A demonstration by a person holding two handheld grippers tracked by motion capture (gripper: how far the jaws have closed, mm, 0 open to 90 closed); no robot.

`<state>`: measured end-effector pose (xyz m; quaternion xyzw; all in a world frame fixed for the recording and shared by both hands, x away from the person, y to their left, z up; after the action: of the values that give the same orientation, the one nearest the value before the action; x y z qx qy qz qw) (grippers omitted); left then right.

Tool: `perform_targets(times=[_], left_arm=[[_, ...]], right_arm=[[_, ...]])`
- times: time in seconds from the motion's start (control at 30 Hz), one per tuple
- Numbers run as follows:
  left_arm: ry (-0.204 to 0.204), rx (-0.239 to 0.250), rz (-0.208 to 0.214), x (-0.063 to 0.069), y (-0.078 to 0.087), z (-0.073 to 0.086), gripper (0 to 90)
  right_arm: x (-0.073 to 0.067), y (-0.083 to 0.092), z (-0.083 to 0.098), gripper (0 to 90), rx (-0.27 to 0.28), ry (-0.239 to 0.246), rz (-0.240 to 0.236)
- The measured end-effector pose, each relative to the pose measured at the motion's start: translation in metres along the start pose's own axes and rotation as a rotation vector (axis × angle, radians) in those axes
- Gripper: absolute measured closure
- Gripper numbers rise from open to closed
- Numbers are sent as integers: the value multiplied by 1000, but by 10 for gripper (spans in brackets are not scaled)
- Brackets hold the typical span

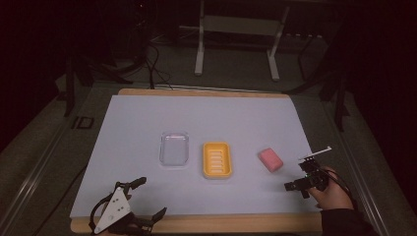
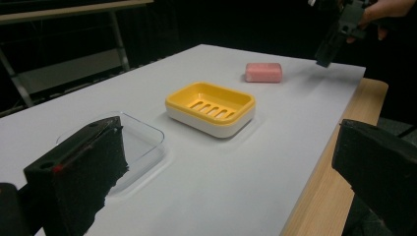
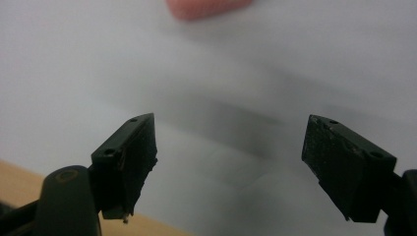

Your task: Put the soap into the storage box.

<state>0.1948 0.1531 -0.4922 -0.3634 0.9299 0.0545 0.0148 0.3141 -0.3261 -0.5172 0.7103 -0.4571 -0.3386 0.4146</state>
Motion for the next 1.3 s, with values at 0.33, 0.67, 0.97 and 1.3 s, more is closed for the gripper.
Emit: perform_targets(times=[0.33, 0.67, 0.97, 1.3], left_arm=[[-4, -3, -1, 0, 0, 0, 3], [-5, -4, -1, 0, -1, 1, 3], [1, -10, 12, 1, -1, 2, 2], [1, -15, 19, 2, -2, 2, 3]], right_arm=[[-3, -3, 6, 192, -162, 57, -42], [-4, -6, 10, 176, -289, 161, -66], [-3, -7, 6, 152, -365, 233, -68], [2, -1, -10, 145, -368, 232, -70]])
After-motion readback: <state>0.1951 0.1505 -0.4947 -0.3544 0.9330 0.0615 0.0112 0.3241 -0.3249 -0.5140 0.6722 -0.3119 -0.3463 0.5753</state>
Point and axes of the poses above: each handheld gripper's, and its own axes: y roughly backward along the jaws, z roughly out of its underside, x roughly to its right, the point moved 5 cm from there along -y, roughly forward along the jaws, and after that the axes turned 9 degrees about x, right-handed, at the moved point
